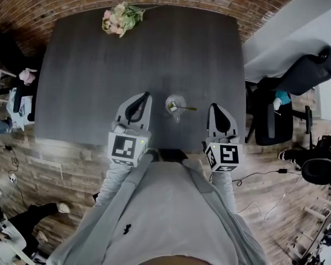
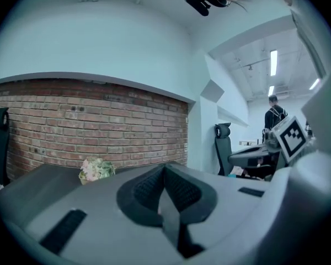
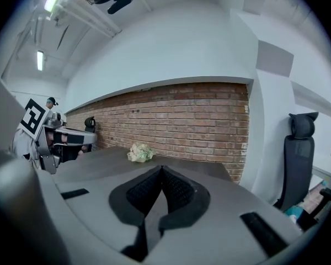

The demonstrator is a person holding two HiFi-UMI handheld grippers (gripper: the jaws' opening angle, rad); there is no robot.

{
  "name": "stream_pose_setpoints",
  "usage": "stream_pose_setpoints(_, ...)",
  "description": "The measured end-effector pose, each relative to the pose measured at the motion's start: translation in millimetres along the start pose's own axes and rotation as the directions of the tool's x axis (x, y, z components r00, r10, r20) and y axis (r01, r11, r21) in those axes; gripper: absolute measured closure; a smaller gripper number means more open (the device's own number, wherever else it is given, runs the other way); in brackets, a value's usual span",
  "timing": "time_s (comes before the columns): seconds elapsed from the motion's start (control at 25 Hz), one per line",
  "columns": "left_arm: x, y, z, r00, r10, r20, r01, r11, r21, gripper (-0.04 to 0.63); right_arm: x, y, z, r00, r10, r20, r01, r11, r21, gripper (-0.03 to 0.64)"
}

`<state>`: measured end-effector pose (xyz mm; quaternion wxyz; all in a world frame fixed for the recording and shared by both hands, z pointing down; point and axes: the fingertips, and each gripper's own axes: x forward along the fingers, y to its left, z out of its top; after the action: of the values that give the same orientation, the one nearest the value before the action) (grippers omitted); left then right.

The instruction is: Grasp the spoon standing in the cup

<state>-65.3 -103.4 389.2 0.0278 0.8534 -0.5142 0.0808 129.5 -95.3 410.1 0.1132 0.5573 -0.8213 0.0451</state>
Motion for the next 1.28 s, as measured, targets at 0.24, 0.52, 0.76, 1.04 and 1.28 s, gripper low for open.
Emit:
stream_pose_setpoints(0.24, 30.6, 0.6, 14.3, 0.998, 0.058, 0.014, -0.059, 0.998, 0.007, 0.577, 34.2, -19.8, 15.3, 0.996, 0.086, 0.030, -0.086, 0.996, 0.000, 0.600)
stream_pose_setpoints(0.52, 45.0, -1.4, 15.2, 0.996, 0.091, 0.004, -0.091, 0.996, -0.004, 0.577, 50.6, -29.8, 19.9, 0.989, 0.140, 0.038, -0.141, 0.990, -0.001, 0.600)
stream_pose_setpoints(0.76, 55.0, 6.8, 17.2, 0.997, 0.075, -0.004, -0.075, 0.997, -0.002, 0.577, 59.8, -28.1, 19.1, 0.988, 0.152, 0.022, -0.153, 0.988, 0.017, 0.601)
stream_pose_setpoints(1.04, 54.5, 15.9, 16.6, 0.998, 0.058, -0.010, -0.058, 0.998, -0.002, 0.577, 62.8, -25.4, 20.5, 0.990, 0.140, 0.020, -0.141, 0.989, 0.035, 0.601)
stream_pose_setpoints(1.28, 55.2, 13.1, 11.3, 1.000, 0.030, -0.010, -0.030, 1.000, -0.007, 0.576, 60.1, -26.6, 18.0, 0.994, 0.111, 0.013, -0.111, 0.993, 0.042, 0.600)
